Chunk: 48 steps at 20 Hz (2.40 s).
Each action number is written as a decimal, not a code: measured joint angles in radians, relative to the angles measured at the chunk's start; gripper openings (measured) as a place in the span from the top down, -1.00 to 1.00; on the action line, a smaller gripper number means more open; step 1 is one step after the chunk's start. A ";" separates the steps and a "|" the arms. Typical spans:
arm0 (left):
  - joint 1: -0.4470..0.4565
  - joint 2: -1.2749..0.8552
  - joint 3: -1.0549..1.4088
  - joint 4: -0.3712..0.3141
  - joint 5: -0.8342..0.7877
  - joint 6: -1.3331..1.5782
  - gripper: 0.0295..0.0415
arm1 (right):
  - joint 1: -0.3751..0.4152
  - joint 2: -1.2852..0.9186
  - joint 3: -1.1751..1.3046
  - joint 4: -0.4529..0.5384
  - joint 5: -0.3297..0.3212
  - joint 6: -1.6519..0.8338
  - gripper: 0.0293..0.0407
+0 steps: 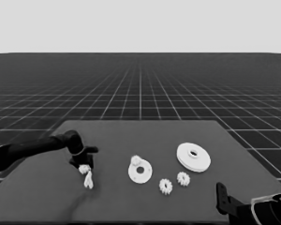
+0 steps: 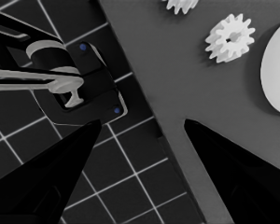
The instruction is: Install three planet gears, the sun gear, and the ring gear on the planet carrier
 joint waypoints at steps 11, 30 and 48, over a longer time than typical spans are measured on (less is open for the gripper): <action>0.001 0.001 -0.003 0.002 -0.002 0.001 0.72 | 0.000 0.000 0.000 0.000 0.000 0.000 -0.61; -0.172 0.549 0.185 -0.074 0.245 -0.701 0.72 | 0.000 0.000 0.000 0.000 0.000 0.000 -0.61; -0.001 0.580 0.073 0.094 0.213 -0.630 -0.49 | 0.000 0.000 0.000 0.000 0.000 0.000 -0.61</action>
